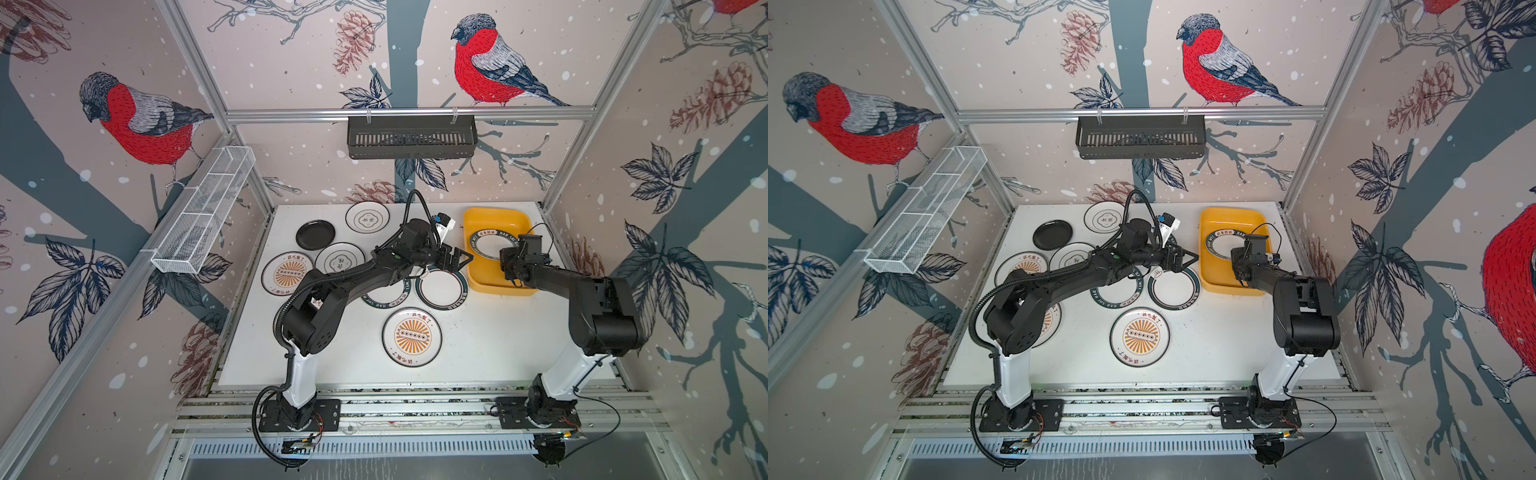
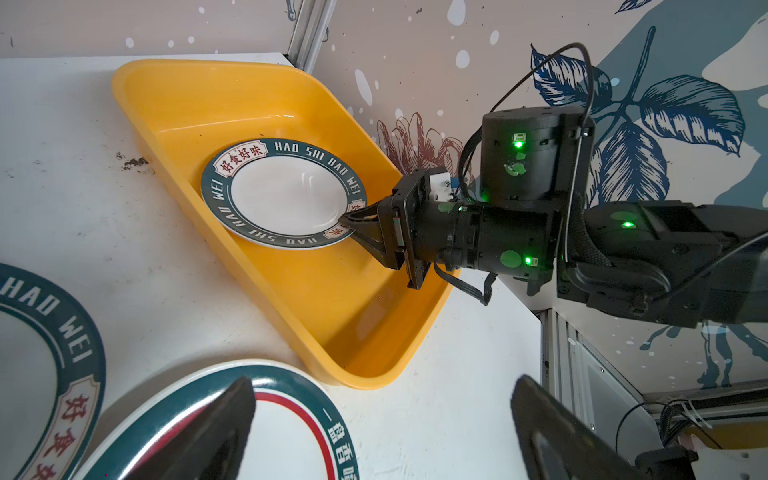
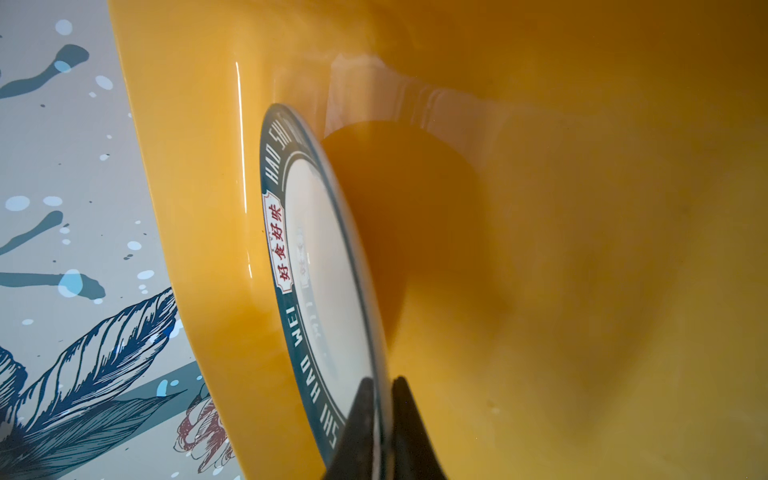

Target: Place the plates into the plastic bin on the countertop

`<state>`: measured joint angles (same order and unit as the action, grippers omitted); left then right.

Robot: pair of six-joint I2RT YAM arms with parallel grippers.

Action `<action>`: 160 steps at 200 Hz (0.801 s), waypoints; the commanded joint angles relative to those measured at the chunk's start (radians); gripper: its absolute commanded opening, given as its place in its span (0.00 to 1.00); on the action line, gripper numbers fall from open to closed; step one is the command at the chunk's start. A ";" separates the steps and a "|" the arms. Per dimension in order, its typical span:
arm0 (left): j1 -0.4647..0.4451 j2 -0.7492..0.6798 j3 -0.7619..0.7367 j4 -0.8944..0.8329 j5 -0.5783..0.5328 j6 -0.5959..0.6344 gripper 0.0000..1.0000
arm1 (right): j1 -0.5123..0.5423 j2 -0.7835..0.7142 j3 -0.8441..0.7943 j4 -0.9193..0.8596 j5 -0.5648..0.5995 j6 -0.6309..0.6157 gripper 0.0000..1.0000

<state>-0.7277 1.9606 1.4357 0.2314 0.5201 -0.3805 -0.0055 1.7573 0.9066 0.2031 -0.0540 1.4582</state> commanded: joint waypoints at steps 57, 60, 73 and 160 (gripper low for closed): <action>0.005 -0.039 -0.030 0.021 -0.025 0.042 0.96 | 0.000 0.011 0.040 -0.041 0.026 -0.028 0.52; 0.007 -0.038 -0.029 0.017 -0.031 0.041 0.96 | -0.001 0.010 0.041 -0.041 0.026 -0.026 0.54; 0.015 -0.035 -0.028 0.004 -0.030 0.039 0.96 | -0.001 0.007 0.047 -0.053 0.031 -0.024 0.63; 0.032 -0.123 -0.071 -0.035 -0.126 0.025 0.96 | -0.025 -0.059 0.085 -0.172 -0.007 -0.025 1.00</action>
<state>-0.6964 1.8687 1.3720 0.2146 0.4389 -0.3588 -0.0265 1.7348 1.0004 0.0612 -0.0525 1.4338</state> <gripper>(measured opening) 0.963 0.990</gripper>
